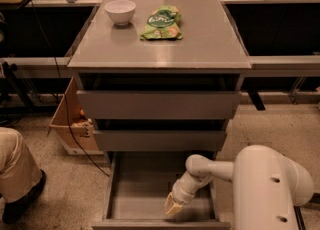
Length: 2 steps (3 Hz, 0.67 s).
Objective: Open bottom drawer
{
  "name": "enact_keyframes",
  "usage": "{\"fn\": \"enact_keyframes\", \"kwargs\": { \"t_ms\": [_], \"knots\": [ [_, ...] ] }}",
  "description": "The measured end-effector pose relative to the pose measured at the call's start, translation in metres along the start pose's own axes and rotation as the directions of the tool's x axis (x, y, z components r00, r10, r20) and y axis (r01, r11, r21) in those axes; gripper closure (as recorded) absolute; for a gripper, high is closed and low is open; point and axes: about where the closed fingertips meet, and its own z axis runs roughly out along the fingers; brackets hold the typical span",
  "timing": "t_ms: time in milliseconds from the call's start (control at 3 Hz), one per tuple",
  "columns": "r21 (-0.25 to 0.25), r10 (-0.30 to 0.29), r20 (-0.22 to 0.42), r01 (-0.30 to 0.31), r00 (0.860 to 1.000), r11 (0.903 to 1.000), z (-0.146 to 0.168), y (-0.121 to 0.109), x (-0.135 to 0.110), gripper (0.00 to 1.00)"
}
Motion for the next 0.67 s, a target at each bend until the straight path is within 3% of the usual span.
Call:
{"fn": "enact_keyframes", "kwargs": {
  "t_ms": [333,667],
  "knots": [
    [0.098,0.033,0.082,-0.041,0.996,0.9943,-0.003,-0.030,0.012,1.00],
    [0.164,0.059,0.143,-0.082,0.988,0.9829,0.000,-0.060,0.025,1.00]
  ]
}}
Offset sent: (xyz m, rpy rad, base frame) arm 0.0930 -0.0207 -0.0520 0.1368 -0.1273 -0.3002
